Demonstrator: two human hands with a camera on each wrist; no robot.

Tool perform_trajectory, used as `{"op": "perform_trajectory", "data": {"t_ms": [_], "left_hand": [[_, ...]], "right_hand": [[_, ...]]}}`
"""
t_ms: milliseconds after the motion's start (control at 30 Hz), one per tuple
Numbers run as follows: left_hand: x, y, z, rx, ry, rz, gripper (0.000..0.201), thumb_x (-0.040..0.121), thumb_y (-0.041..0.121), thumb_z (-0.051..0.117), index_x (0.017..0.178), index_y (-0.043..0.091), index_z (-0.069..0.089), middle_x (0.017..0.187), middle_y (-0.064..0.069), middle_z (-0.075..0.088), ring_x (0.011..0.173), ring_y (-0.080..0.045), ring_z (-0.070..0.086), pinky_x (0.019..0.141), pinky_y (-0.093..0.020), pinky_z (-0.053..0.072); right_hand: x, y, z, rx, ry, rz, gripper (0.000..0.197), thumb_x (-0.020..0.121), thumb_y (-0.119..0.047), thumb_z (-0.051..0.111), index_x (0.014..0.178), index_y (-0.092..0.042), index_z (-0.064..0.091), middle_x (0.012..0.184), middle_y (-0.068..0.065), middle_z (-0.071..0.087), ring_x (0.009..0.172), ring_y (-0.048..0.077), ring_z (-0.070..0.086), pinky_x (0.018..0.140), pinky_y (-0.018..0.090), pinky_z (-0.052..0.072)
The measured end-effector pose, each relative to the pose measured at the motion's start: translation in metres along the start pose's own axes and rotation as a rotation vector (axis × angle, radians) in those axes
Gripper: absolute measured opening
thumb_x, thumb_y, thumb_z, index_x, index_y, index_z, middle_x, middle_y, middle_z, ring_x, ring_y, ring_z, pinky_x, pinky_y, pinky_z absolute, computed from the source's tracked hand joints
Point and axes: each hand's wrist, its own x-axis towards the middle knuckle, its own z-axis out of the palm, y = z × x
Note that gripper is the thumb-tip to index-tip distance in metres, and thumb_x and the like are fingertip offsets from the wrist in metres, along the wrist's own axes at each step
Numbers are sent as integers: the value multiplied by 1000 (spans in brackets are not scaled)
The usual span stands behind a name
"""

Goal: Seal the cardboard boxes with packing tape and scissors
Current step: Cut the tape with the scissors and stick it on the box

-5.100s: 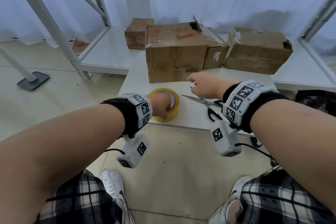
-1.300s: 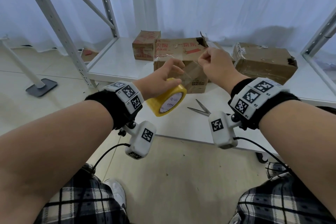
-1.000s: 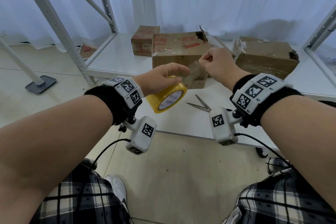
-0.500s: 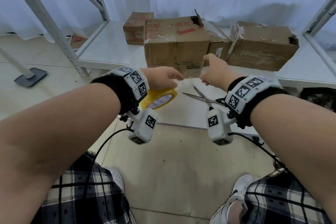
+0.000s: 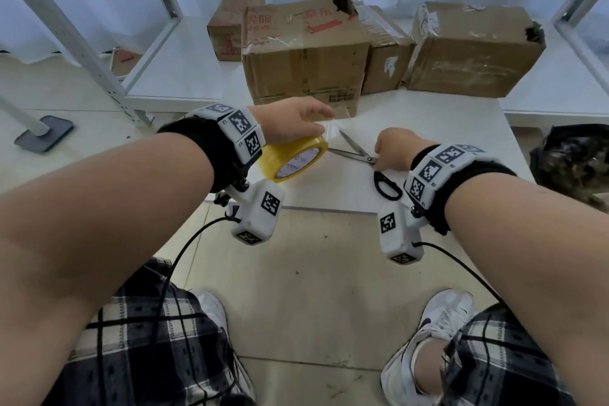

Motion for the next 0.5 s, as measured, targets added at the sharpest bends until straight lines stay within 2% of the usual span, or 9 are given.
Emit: {"op": "perform_trajectory", "data": {"t_ms": [67,133,233,300,400,467,500], "left_hand": [[1,0,1,-2,3,2,42,99,21,50,141,26,45,142,6,44,112,-6,42,97,-23,35],[1,1,3,9,7,6,42,100,22,49,141,26,44,142,6,43,111,-5,41,96,-22,35],[1,0,5,12,13,4,43,100,22,49,142,26,44,143,5,42,111,-6,40,95,-22,34],[0,-1,6,4,22,0,43,99,22,50,142,26,44,144,5,42,110,-6,40,95,-22,34],[-1,2,6,-6,50,8,43,99,21,50,141,24,44,142,4,43,109,-6,40,93,-21,34],[-3,3,5,-14,71,18,43,99,21,50,141,23,44,141,4,44,108,-5,41,92,-20,35],[-4,4,4,-20,80,22,42,99,21,51,141,23,45,139,4,45,109,-6,43,91,-20,35]], "right_hand": [[-1,1,8,34,37,49,30,90,-20,59,115,-4,57,128,19,49,110,33,51,85,33,42],[-6,1,10,105,91,71,42,90,-22,58,128,-6,48,136,19,34,121,35,41,92,37,38],[-17,2,7,140,98,60,49,88,-24,59,131,-9,41,136,18,31,126,35,33,94,41,36],[-22,3,5,22,52,79,50,86,-22,60,130,-9,39,132,19,37,122,34,37,85,40,36],[-24,7,6,-93,-3,59,48,84,-22,64,123,-5,40,111,16,51,95,31,50,71,37,40],[-25,8,7,-94,1,31,48,84,-18,63,122,-3,39,101,14,53,87,30,52,70,37,43],[-27,8,6,-91,-1,23,48,84,-17,63,123,-2,38,102,14,54,87,30,53,71,37,45]]}}
